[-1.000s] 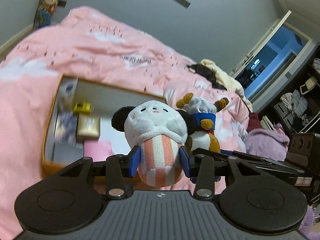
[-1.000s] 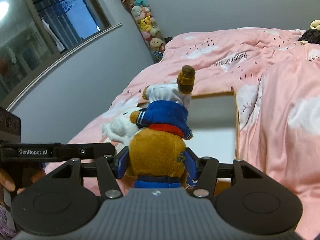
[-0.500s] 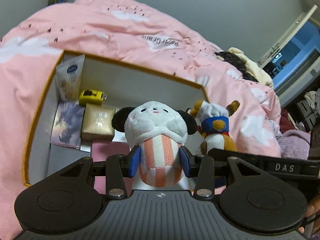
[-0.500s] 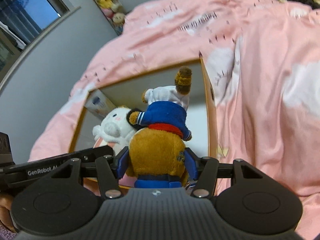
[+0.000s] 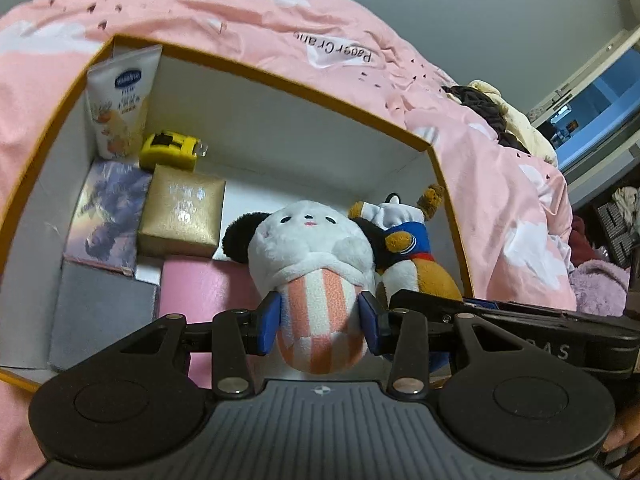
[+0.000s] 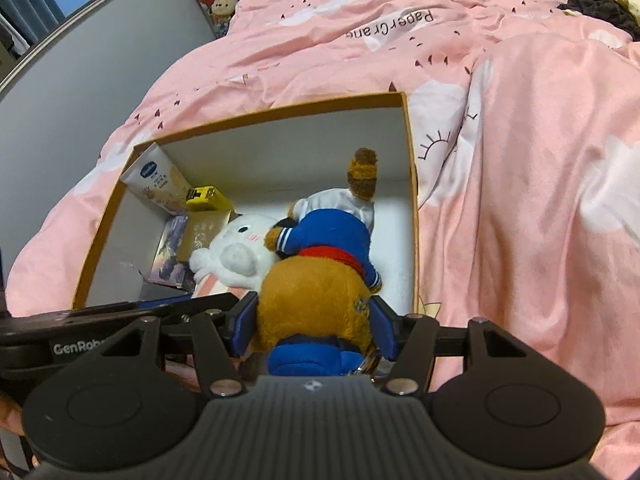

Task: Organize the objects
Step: 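Lift both plushes and carry them over the orange box, then lower both plushes into the orange box and open both tools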

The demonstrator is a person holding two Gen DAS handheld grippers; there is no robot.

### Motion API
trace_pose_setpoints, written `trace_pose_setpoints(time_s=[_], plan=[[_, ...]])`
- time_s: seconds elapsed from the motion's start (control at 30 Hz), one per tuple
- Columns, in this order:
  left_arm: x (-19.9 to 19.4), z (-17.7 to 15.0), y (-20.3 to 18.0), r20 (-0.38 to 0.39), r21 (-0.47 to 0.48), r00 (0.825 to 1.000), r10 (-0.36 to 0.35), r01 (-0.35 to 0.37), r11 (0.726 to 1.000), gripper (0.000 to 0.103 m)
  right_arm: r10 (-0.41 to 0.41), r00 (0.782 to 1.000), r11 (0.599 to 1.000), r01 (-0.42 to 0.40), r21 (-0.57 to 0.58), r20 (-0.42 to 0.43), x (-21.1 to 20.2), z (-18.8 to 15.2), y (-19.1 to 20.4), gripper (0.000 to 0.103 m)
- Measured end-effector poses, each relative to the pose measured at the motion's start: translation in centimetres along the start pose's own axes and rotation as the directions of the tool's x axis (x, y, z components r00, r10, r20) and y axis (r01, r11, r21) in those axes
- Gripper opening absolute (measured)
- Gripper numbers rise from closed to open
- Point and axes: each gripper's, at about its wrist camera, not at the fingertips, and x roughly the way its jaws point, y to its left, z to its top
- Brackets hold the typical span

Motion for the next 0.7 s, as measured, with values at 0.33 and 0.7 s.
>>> trace_pose_setpoints(time_s=[0.33,0.7], plan=[[1.2,-0.2,0.0,-0.034,0.036,0.999,0.009,-0.008,0.999,0.048,-0.002,0.999,0.996,-0.002,-0.092,-0.043,-0.4,-0.1,0.9,0.076],[2.9,-0.6,-1.5,-0.1,0.141,0.993,0.064,-0.049,0.989,0.052,-0.047,0.998,0.984,0.04,-0.173,-0.039,-0.8,-0.3,1.1,0.037]])
